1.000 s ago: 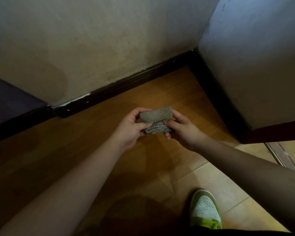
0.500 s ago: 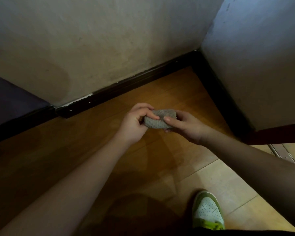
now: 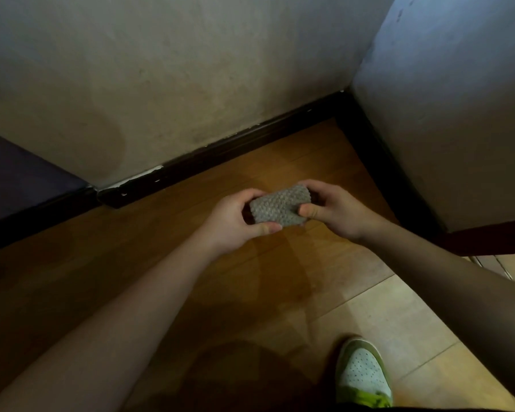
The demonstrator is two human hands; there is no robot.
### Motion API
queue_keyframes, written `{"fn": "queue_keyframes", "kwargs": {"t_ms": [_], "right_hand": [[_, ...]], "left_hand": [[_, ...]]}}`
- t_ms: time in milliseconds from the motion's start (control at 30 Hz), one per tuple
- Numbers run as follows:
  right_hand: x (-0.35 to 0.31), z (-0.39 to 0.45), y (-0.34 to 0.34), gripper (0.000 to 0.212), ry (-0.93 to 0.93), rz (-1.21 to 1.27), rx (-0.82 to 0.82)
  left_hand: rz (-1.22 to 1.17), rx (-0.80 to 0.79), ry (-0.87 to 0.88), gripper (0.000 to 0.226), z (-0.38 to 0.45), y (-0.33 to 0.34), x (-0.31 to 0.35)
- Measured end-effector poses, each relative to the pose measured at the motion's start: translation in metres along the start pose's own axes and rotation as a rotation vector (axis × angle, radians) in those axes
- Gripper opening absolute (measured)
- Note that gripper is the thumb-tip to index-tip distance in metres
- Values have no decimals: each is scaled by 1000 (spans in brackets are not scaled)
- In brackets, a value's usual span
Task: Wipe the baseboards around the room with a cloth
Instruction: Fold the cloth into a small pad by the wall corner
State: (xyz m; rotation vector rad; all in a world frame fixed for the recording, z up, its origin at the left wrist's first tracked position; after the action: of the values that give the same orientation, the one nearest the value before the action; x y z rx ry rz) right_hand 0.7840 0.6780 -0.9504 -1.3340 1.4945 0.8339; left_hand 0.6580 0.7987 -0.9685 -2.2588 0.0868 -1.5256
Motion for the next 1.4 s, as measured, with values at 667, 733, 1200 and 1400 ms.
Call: {"fn": "queue_keyframes", "kwargs": {"t_ms": [667,733,1200,1400], "right_hand": [[-6,0,-3,54,-84,-202,168],[-1,-4,-13,52,-61,-184,355],[-13,-10,24,64,-220,-351,362],[-11,-11,45,57,-246,-388,251]], "left_hand": [[-108,133,53,55,-1,-13,1],[-238,230,-16,67,-1,-10,-3],[-609,319,-93,45,3,8,5],[-675,332,-180,105,4,9,-18]]}}
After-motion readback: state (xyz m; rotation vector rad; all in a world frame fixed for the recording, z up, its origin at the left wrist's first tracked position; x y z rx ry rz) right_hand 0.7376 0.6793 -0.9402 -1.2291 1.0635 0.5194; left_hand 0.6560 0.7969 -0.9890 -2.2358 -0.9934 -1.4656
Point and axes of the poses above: each hand's wrist, its own z-axis towards the middle knuckle, its own y-axis out of the palm, x = y × z, the point moved 7 cm from there along z, towards the middle knuckle, and after that the axes turned 3 degrees about -x, right-handed, at the moved point
